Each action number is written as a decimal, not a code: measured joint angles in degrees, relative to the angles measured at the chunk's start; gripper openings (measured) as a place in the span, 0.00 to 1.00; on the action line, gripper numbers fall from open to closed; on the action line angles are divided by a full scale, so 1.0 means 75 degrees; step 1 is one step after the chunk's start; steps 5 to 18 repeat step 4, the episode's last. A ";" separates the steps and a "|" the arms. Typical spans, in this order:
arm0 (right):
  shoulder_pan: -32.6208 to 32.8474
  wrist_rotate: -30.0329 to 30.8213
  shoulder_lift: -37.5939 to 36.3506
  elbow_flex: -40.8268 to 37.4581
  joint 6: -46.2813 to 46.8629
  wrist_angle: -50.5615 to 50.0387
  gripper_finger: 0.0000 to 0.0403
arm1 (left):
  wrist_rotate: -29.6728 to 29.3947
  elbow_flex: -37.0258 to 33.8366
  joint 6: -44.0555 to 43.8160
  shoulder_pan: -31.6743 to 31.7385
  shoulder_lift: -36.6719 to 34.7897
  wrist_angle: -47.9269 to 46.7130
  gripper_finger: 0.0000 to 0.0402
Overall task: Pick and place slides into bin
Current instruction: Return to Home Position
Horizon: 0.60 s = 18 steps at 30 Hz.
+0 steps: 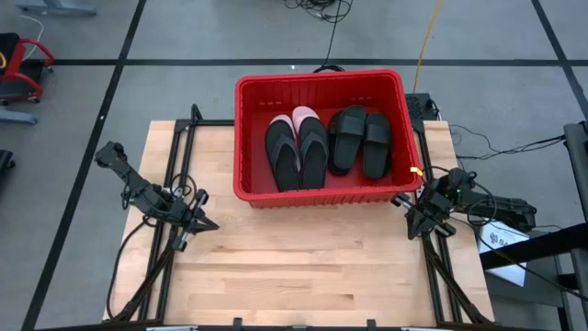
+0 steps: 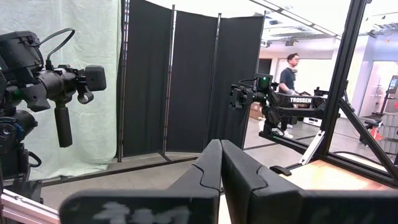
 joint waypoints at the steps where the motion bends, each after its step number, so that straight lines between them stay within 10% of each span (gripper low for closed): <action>1: 0.0000 0.0000 0.0000 0.0001 0.0000 0.0000 0.00 | 0.0000 0.0003 0.0000 0.0000 0.0000 0.0001 0.01; 18: 0.0000 -0.0002 0.0000 0.0000 0.0000 0.0000 0.00 | -0.0002 0.0000 0.0000 0.0003 0.0000 0.0000 0.00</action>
